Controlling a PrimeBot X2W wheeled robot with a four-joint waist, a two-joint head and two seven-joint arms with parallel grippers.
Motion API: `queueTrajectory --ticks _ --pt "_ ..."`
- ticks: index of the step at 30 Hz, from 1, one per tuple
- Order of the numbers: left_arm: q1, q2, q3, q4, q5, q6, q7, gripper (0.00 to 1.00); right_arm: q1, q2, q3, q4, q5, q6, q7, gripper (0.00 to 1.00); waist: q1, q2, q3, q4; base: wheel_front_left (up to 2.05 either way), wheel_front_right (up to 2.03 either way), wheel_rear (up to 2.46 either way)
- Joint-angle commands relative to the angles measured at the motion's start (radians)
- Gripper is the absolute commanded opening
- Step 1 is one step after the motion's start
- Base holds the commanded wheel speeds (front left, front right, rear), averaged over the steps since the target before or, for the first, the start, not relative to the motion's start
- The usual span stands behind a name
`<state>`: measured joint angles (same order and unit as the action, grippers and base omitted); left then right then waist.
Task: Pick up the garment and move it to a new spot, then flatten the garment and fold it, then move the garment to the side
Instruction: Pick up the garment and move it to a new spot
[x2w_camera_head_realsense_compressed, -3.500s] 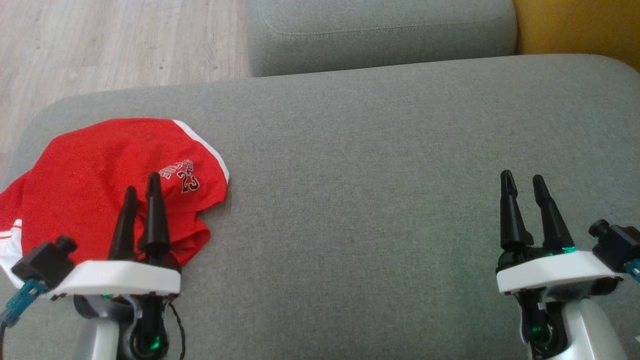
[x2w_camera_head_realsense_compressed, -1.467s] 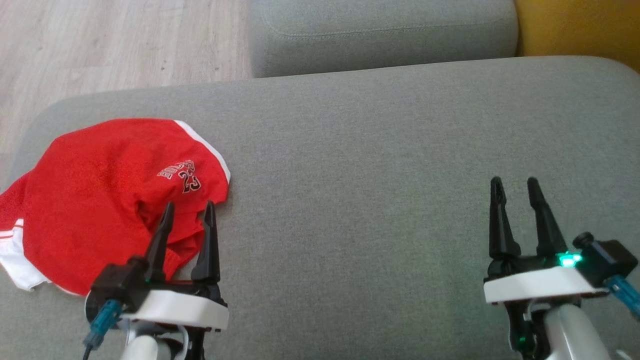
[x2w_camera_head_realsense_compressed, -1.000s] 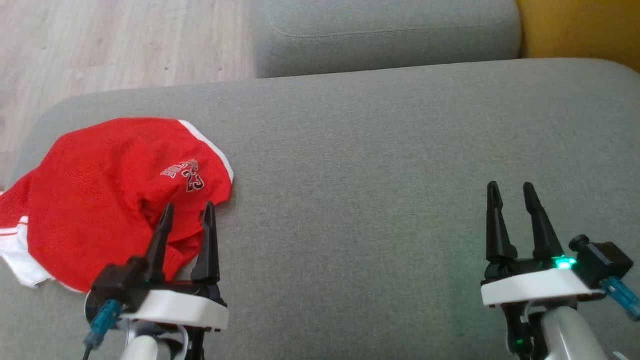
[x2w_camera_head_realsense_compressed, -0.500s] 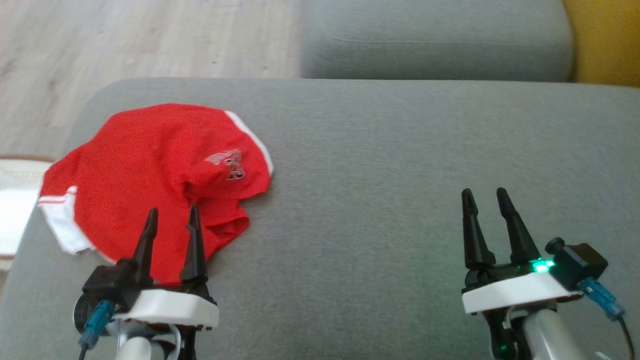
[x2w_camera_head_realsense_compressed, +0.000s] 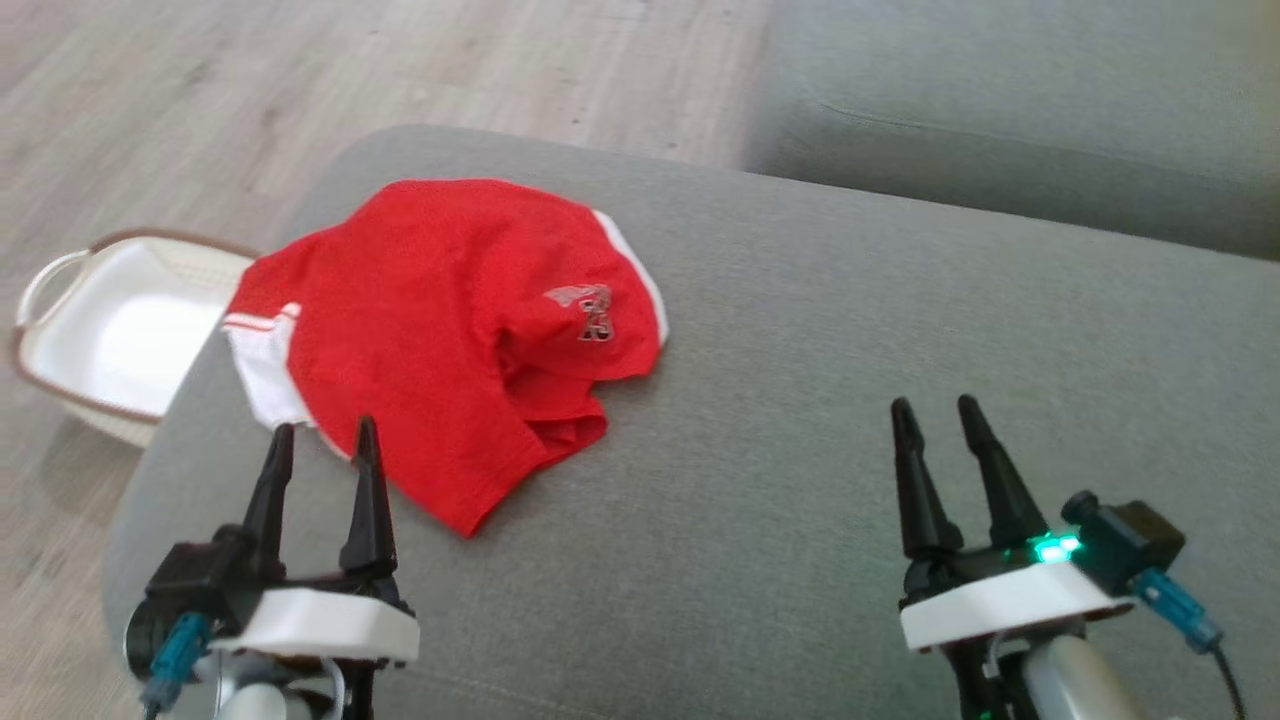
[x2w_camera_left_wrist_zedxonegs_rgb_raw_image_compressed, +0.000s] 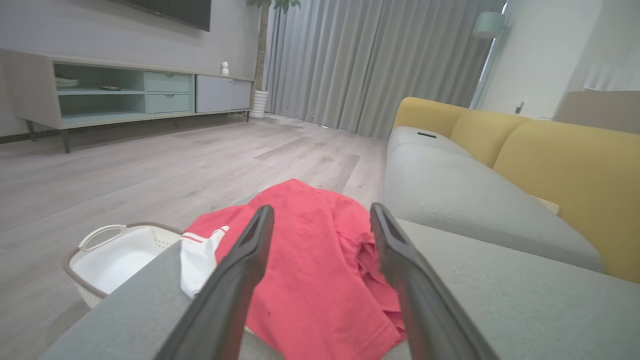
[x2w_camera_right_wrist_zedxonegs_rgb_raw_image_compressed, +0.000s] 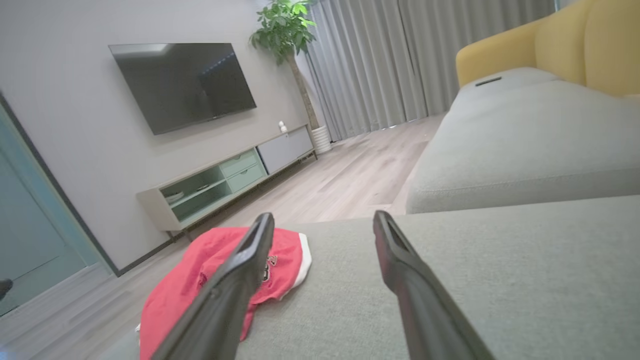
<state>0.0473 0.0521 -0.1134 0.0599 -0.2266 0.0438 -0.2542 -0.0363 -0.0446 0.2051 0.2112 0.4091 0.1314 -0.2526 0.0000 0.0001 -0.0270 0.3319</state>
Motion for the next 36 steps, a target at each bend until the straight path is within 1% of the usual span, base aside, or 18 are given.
queueTrajectory --ticks 1,5,10,17,20,21,23,25,27,29,32,36 --pt "-0.024 -0.002 0.037 -0.037 0.011 -0.005 -0.008 1.0 -0.017 -0.006 0.032 -0.028 0.011 -0.001 -0.009 1.0 0.0 -0.0001 -0.004 0.028 0.0 0.0 0.0" --pt "-0.025 -0.002 0.049 -0.035 0.016 -0.015 -0.008 1.0 -0.014 -0.006 0.048 -0.028 0.021 -0.001 -0.009 1.0 0.0 -0.0001 -0.006 0.061 0.0 0.0 0.0" --pt "-0.023 -0.002 0.06 -0.037 0.018 -0.021 -0.008 1.0 -0.015 -0.006 0.055 -0.027 0.026 -0.001 -0.009 1.0 0.0 -0.0001 -0.004 0.068 0.0 0.0 0.0" --pt "-0.047 -0.002 0.086 -0.038 0.026 -0.026 -0.008 1.0 -0.04 -0.006 0.048 -0.029 0.008 -0.001 -0.009 1.0 0.0 -0.0001 0.056 0.025 0.0 0.0 0.0" --pt "-0.083 -0.002 0.111 -0.012 0.042 -0.041 -0.008 1.0 -0.059 -0.006 0.037 -0.035 -0.009 -0.001 -0.009 1.0 0.0 -0.0001 0.104 -0.004 0.0 0.0 0.0" --pt "-0.083 -0.002 0.111 -0.012 0.042 -0.041 -0.008 1.0 -0.059 -0.006 0.037 -0.035 -0.009 -0.001 -0.009 1.0 0.0 -0.0001 0.104 -0.004 0.0 0.0 0.0" --pt "-0.126 0.0 0.127 0.011 0.058 -0.061 -0.008 1.0 -0.077 -0.006 0.029 -0.041 -0.028 -0.001 -0.009 1.0 0.0 -0.0001 0.143 -0.023 0.0 0.0 0.0" --pt "-0.179 0.018 0.135 0.043 0.078 -0.086 -0.008 1.0 -0.094 -0.006 0.02 -0.045 -0.049 -0.001 -0.009 1.0 0.0 -0.0001 0.183 -0.046 0.0 0.0 0.0" --pt "-0.242 0.048 0.139 0.085 0.094 -0.108 -0.008 1.0 -0.112 -0.006 0.006 -0.052 -0.062 -0.001 -0.009 1.0 0.0 -0.0001 0.226 -0.071 0.0 0.0 0.0" --pt "-0.307 0.077 0.141 0.153 0.093 -0.127 -0.008 1.0 -0.128 -0.006 -0.017 -0.06 -0.038 -0.001 -0.009 1.0 0.0 -0.0001 0.257 -0.092 0.0 0.0 0.0" --pt "-0.407 0.124 0.138 0.251 0.09 -0.146 -0.007 1.0 -0.153 -0.006 -0.029 -0.081 -0.029 -0.001 -0.009 1.0 0.0 -0.0001 0.301 -0.126 0.0 0.0 0.0" --pt "-0.545 0.19 0.11 0.383 0.075 -0.164 0.047 1.0 -0.179 -0.006 -0.023 -0.103 -0.04 -0.001 -0.009 1.0 0.0 -0.0001 0.347 -0.161 0.0 0.0 0.0"
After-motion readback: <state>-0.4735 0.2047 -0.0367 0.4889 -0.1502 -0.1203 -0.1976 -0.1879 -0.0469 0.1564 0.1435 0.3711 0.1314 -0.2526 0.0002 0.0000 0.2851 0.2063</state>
